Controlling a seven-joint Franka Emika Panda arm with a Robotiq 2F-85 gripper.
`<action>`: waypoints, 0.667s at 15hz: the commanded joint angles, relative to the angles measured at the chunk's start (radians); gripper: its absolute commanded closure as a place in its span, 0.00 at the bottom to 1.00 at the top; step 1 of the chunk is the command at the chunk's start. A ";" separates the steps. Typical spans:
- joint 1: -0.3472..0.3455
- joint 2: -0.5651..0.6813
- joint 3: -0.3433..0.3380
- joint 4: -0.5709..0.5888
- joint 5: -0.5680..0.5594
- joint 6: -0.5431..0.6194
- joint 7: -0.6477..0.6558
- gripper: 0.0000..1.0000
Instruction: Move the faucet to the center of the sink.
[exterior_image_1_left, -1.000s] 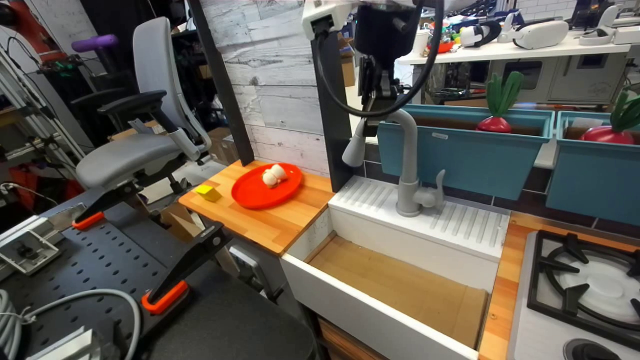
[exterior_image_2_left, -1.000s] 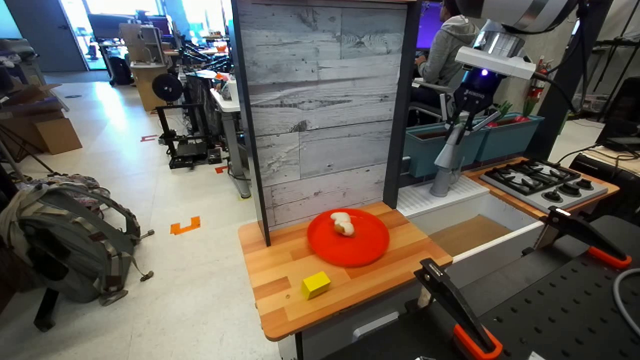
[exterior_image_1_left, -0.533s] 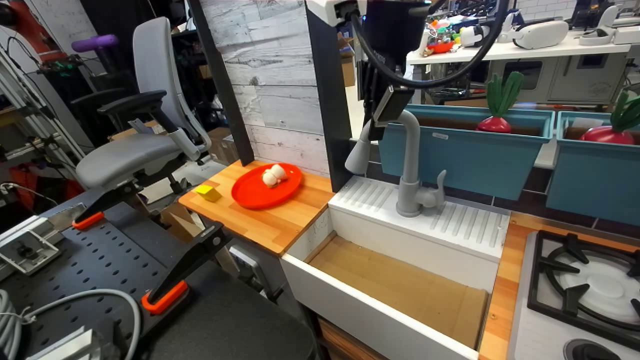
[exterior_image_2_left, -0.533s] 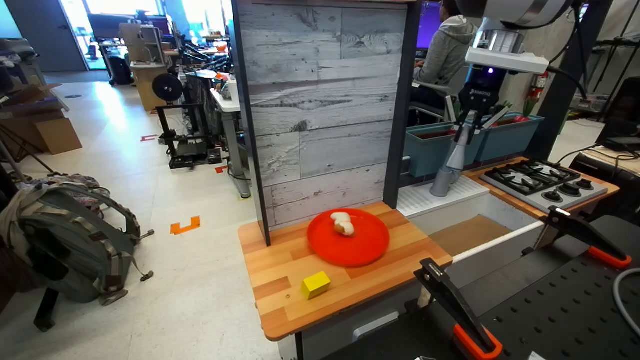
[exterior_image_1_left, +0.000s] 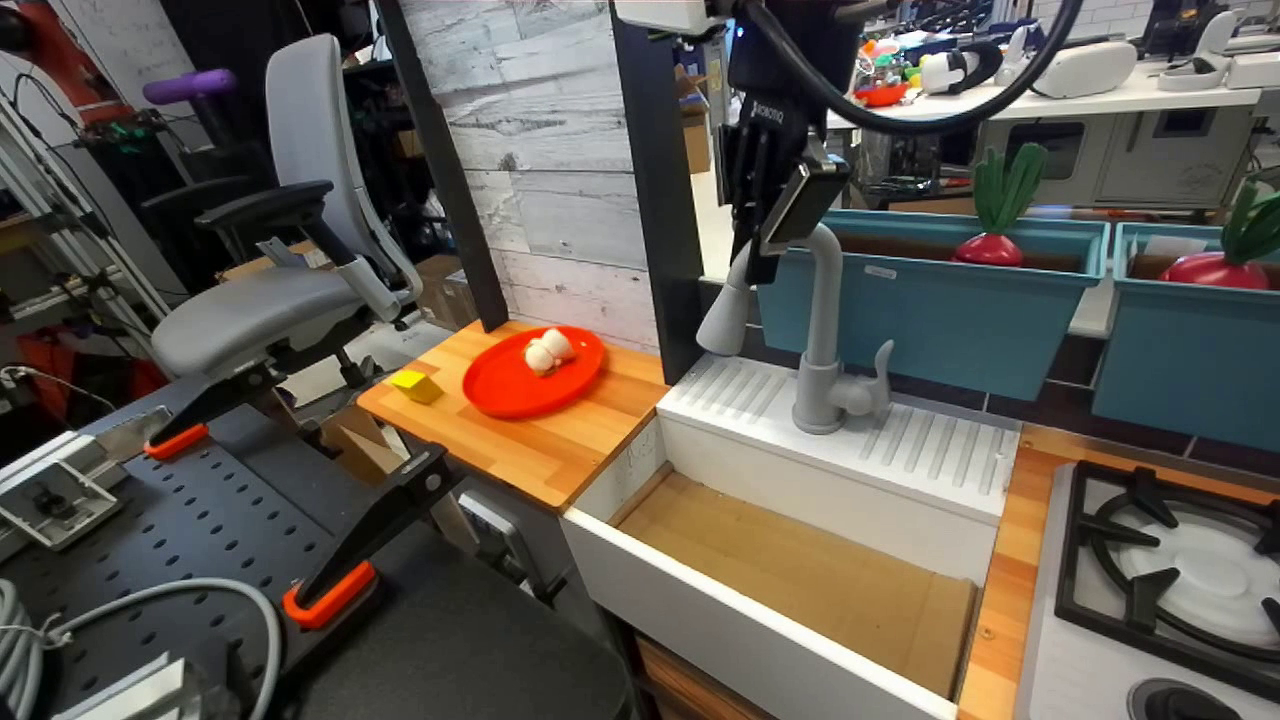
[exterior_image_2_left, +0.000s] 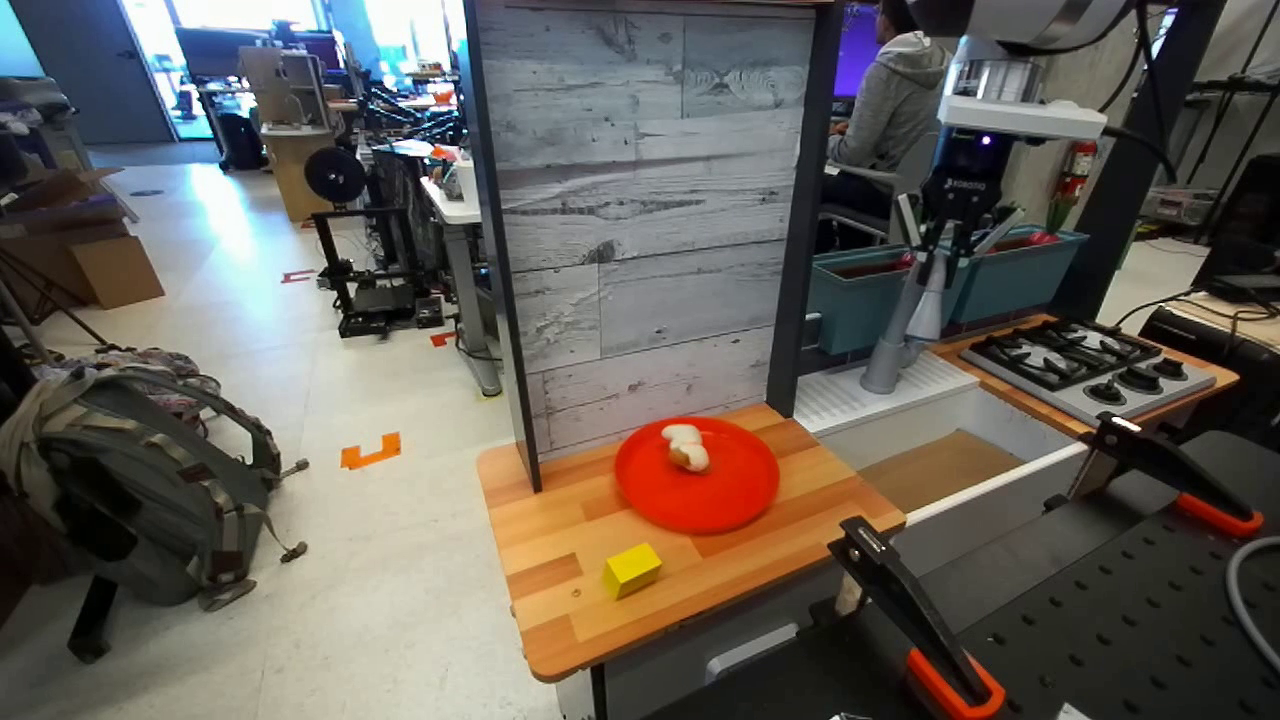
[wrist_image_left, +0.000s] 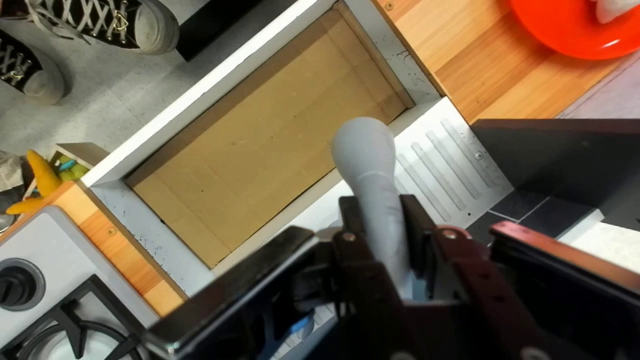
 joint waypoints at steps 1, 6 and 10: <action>-0.020 -0.041 -0.085 0.003 -0.128 -0.086 -0.047 0.94; -0.011 -0.057 -0.087 -0.019 -0.175 -0.076 -0.088 0.94; -0.014 -0.058 -0.083 -0.023 -0.193 -0.060 -0.124 0.94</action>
